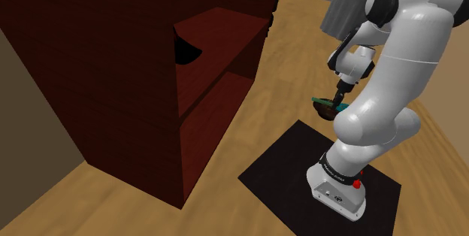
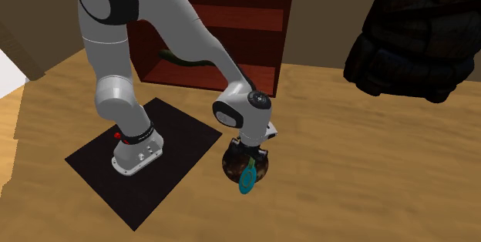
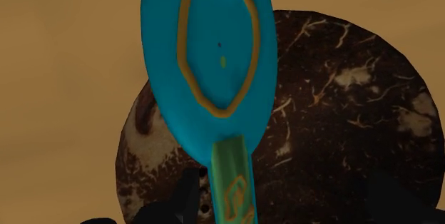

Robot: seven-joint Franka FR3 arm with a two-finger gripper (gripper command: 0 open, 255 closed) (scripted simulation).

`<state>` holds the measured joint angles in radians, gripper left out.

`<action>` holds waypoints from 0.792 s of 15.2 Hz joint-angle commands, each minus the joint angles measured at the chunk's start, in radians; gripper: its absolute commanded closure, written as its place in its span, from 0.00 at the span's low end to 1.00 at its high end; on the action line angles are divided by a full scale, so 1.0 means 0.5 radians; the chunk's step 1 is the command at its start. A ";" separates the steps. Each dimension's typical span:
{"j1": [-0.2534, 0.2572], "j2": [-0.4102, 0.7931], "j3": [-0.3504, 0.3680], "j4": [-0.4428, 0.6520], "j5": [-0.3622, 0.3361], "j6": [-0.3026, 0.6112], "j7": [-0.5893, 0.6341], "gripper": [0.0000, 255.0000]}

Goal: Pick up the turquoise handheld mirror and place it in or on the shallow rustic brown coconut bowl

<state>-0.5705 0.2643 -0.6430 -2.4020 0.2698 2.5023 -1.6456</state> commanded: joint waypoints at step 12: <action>0.089 -0.248 -0.126 0.041 -0.274 -0.226 0.194 0.00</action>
